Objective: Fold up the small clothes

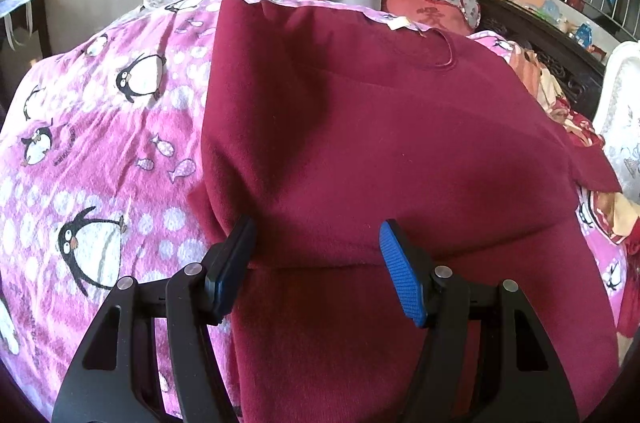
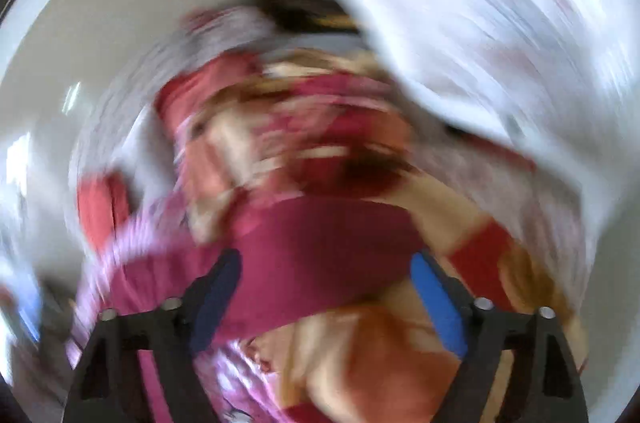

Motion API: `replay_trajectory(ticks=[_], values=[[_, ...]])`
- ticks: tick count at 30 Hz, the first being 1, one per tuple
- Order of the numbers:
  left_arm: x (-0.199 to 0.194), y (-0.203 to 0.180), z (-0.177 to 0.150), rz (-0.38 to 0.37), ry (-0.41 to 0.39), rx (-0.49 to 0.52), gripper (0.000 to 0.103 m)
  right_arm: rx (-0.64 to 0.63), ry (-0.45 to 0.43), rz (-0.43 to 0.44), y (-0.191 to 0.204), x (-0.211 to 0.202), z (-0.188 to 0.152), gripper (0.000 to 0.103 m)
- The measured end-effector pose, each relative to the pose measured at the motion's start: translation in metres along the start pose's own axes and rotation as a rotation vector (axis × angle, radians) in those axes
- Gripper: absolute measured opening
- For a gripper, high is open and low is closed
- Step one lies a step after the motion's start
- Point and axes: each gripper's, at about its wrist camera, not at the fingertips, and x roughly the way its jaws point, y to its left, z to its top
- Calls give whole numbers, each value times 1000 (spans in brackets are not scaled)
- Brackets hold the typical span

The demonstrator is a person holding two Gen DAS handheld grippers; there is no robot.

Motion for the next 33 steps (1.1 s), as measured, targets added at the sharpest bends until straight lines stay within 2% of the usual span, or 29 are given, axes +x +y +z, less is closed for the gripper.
replay_trajectory(ticks=[1,4,6,7,9,13,15,16,17,18,20,22,24,26,28,31,33], values=[[1,0,0,4,0,0,65,91,37,8,-22,6,6,79],[3,-1,2,13,2,1,65,240,151,61,-62,28,12,79],[4,-1,3,16,3,3,65,271,227,87,-68,48,8,79],[4,-1,3,17,3,4,65,263,258,73,-68,59,7,79],[4,-1,3,19,4,5,65,242,271,65,-62,68,4,79],[5,-1,4,19,5,6,65,208,254,99,-53,85,6,79],[5,-1,3,19,4,5,65,200,238,116,-51,89,10,67],[5,-1,3,18,5,5,65,199,222,118,-50,86,10,50],[5,-1,3,18,5,4,65,203,205,118,-51,84,11,39],[5,-1,4,17,5,3,65,215,197,133,-52,83,12,37],[5,-1,4,16,5,2,65,218,165,137,-53,78,13,26],[5,-1,4,17,5,3,65,213,126,127,-52,70,14,19],[6,-1,4,16,4,2,65,214,99,131,-51,62,13,9],[5,-1,4,13,4,1,65,183,70,142,-39,50,14,6],[5,-1,4,9,2,-3,65,124,19,189,-12,29,15,6],[3,1,4,-1,-2,-11,65,16,-23,282,43,9,8,6],[2,3,4,-9,-5,-18,65,-105,-22,348,96,0,-8,6]])
